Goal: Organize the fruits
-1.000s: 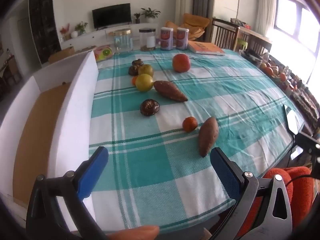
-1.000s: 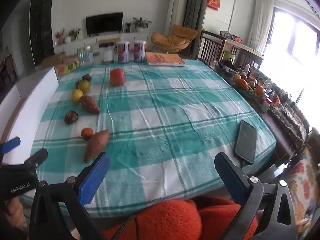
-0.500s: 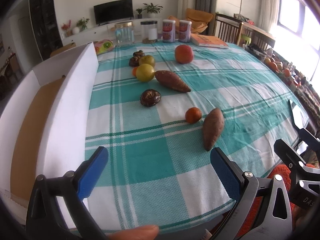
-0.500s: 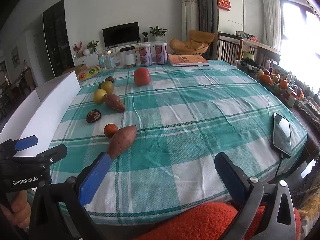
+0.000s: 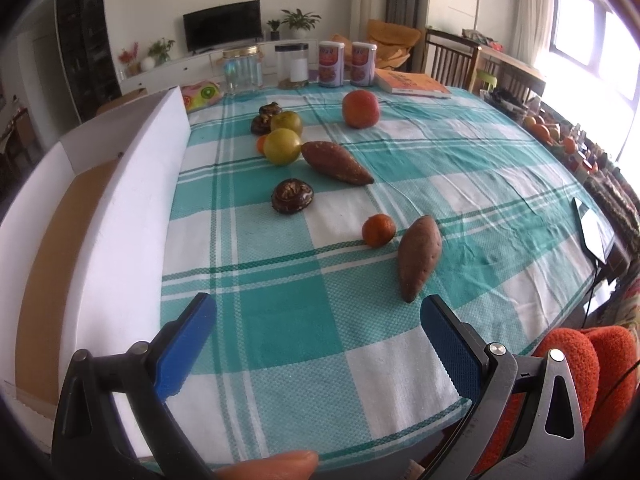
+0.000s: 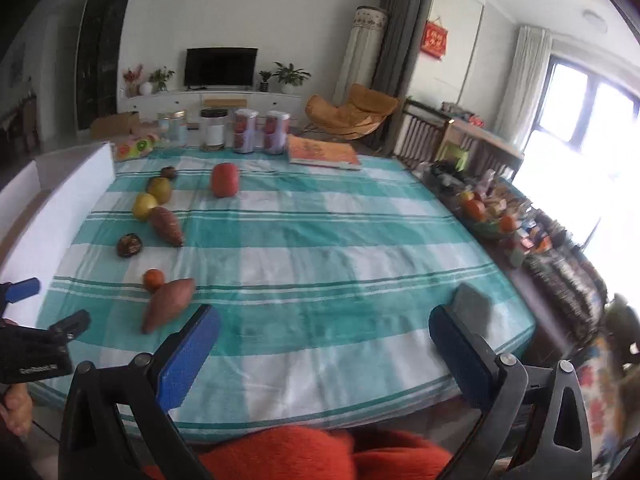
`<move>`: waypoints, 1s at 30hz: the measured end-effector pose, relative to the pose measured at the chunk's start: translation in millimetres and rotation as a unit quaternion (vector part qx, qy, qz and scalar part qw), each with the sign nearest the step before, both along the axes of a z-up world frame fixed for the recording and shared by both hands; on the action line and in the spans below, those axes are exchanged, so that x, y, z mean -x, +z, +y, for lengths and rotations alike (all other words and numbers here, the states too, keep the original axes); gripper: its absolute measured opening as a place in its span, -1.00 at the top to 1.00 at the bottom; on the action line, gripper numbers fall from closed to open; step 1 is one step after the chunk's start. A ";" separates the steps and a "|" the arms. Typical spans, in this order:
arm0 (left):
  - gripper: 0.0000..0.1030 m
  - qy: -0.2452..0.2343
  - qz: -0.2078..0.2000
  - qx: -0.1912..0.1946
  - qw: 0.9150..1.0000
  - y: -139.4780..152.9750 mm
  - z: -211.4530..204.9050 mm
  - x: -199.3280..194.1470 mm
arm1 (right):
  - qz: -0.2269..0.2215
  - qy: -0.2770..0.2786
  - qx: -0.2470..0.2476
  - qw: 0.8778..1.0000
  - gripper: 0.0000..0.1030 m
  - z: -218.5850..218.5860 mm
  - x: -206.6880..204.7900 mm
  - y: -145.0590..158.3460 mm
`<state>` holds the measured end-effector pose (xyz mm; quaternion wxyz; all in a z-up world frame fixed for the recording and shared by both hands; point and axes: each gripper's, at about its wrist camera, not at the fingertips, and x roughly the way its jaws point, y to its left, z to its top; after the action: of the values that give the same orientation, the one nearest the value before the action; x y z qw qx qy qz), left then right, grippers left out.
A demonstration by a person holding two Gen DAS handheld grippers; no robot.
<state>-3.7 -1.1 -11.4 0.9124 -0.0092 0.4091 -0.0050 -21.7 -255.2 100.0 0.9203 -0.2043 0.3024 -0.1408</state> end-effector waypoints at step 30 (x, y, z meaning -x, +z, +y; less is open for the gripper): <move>-0.99 0.018 0.064 -0.035 0.997 -65.8 -7.4 -34.2 | 0.055 0.100 -0.247 0.962 -1.00 47.9 -11.0 -124.3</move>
<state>30.5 -8.5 -77.2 0.8842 0.0151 0.4660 0.0267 -10.8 -207.2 -24.2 0.9336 -0.0078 0.3557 0.0426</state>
